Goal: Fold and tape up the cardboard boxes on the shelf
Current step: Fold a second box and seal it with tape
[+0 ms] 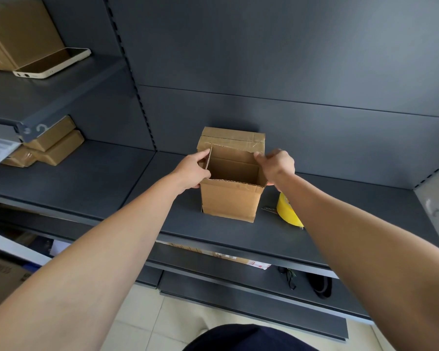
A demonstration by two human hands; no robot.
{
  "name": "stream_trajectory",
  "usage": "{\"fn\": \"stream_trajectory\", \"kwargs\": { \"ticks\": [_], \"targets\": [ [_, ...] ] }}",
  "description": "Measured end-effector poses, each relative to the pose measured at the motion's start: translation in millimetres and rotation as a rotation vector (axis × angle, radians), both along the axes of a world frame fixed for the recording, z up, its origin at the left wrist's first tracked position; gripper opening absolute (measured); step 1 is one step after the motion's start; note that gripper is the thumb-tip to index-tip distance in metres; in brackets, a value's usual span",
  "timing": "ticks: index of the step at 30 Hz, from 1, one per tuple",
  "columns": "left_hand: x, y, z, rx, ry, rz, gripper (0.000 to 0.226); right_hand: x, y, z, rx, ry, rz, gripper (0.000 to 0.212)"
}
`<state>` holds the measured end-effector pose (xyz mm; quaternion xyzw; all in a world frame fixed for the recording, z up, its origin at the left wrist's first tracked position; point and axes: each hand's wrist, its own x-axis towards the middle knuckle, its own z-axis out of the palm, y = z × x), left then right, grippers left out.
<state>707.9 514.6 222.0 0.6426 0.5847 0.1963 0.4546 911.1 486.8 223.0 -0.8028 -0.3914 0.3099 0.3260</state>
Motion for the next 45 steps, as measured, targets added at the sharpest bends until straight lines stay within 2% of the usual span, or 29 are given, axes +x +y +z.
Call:
{"fn": "stream_trajectory", "kwargs": {
  "ticks": [3, 13, 21, 28, 32, 39, 41, 45],
  "targets": [
    [-2.8, 0.6, 0.9, -0.016, 0.007, -0.037, 0.076, -1.8, 2.4, 0.6, -0.01, -0.029, 0.011, 0.034],
    [-11.1, 8.0, 1.3, -0.096, 0.045, -0.144, 0.074, 6.5, 4.6, 0.5, -0.014, 0.114, -0.048, 0.051],
    [-12.3, 14.7, 6.7, -0.159, 0.126, -0.219, 0.072, 6.8, 2.0, 2.2, -0.006, 0.232, -0.051, 0.033],
    [-7.1, 16.7, 7.8, -0.227, 0.181, -0.212, 0.046, 6.6, -1.2, 10.0, -0.047, 0.412, -0.096, 0.035],
    [-2.5, 14.2, 7.8, -0.312, 0.191, -0.233, 0.051, 7.9, -2.3, 12.7, -0.063, 0.411, -0.049, 0.037],
    [-3.9, 11.8, 6.5, -0.315, 0.134, -0.215, 0.058, 18.5, -5.1, 10.4, -0.123, 0.517, 0.055, 0.016],
    [-3.6, 11.0, 5.8, -0.296, 0.124, -0.207, 0.057, 20.3, -6.7, 6.9, -0.128, 0.518, 0.09, 0.023],
    [-4.4, 11.0, 3.9, -0.278, 0.104, -0.218, 0.054, 11.5, -9.8, -1.1, -0.171, 0.358, 0.132, 0.048]
  ]
}}
